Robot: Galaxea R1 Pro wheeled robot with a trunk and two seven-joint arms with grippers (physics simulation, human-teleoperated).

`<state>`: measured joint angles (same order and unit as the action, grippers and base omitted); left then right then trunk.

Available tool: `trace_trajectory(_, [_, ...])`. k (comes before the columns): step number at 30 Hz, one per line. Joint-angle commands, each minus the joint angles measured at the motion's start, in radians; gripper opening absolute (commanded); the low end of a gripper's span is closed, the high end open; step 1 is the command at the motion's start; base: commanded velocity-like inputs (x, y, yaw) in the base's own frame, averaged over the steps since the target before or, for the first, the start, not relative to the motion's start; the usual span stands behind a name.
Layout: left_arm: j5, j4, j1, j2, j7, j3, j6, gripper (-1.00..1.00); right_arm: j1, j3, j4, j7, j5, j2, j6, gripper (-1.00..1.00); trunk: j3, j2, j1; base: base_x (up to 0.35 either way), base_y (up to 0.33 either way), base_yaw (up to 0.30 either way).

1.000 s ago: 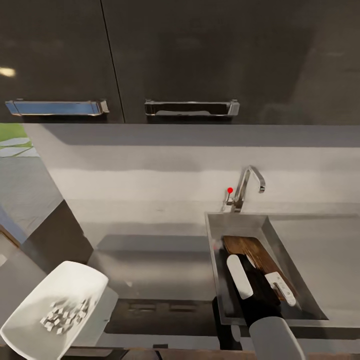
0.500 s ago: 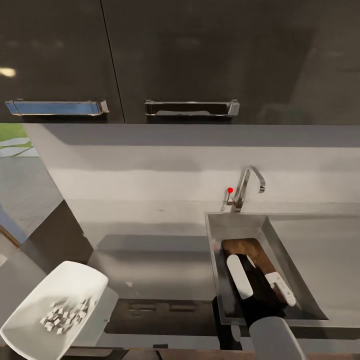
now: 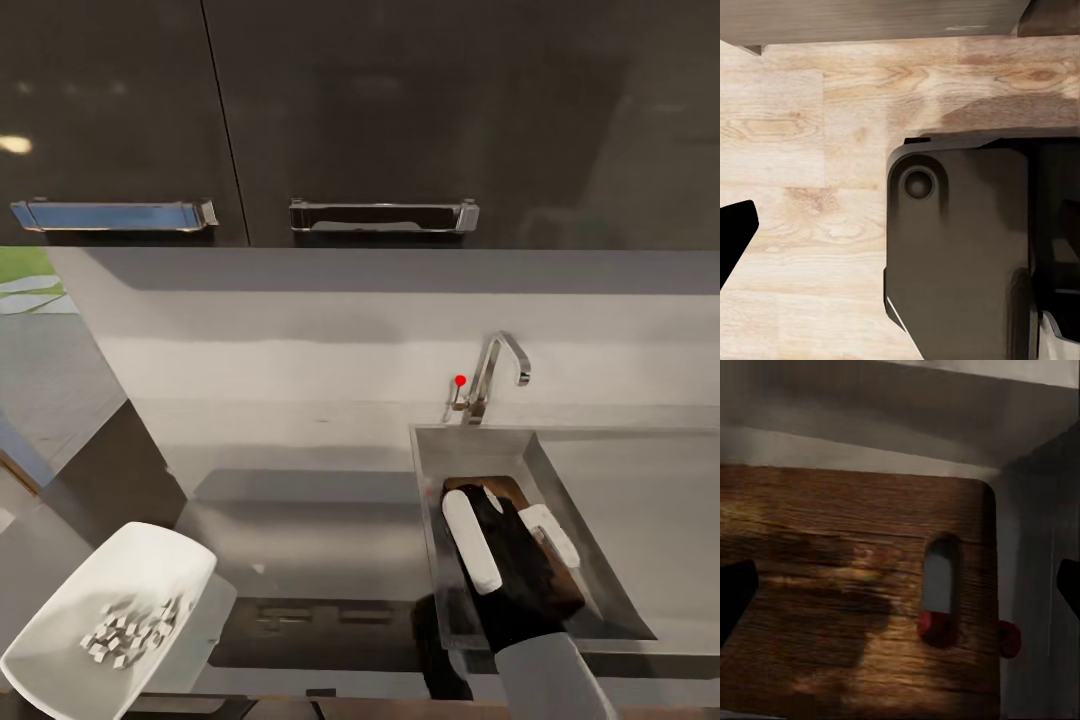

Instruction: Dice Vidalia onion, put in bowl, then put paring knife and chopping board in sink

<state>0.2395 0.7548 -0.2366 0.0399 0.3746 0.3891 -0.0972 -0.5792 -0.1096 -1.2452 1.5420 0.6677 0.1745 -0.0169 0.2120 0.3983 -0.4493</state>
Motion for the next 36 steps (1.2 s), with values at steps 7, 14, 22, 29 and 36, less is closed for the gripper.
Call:
trace_trajectory(7, [0.011, 0.001, 0.000, 0.002, 0.007, 0.007, -0.004, 1.00, 0.000, -0.274, -0.328, 0.029, 0.003, 0.000, -0.240, 1.00, 0.002, 0.002, -0.001, 0.000, 0.000, 0.000])
trace_trajectory(14, [0.011, 0.000, 0.000, 0.002, 0.007, 0.007, -0.004, 1.00, 0.000, -0.365, -0.349, 0.029, 0.004, 0.000, -0.264, 1.00, 0.002, 0.002, -0.001, -0.115, 0.036, 0.000])
trace_trajectory(22, [0.011, 0.000, 0.000, 0.002, 0.007, 0.007, -0.004, 1.00, 0.001, -0.464, -0.355, 0.029, 0.004, -0.012, -0.260, 1.00, 0.002, 0.002, -0.001, -0.283, 0.152, 0.000])
trace_trajectory(29, [0.011, 0.000, 0.000, 0.002, 0.007, 0.006, -0.004, 1.00, 0.001, -0.470, -0.356, 0.029, 0.004, -0.044, -0.258, 1.00, 0.002, 0.002, -0.001, -0.292, 0.167, 0.000])
trace_trajectory(36, [0.011, 0.000, 0.000, 0.002, 0.007, 0.007, -0.004, 1.00, 0.001, -0.470, -0.356, 0.029, 0.004, -0.047, -0.257, 1.00, 0.002, 0.002, -0.001, -0.292, 0.171, 0.000])
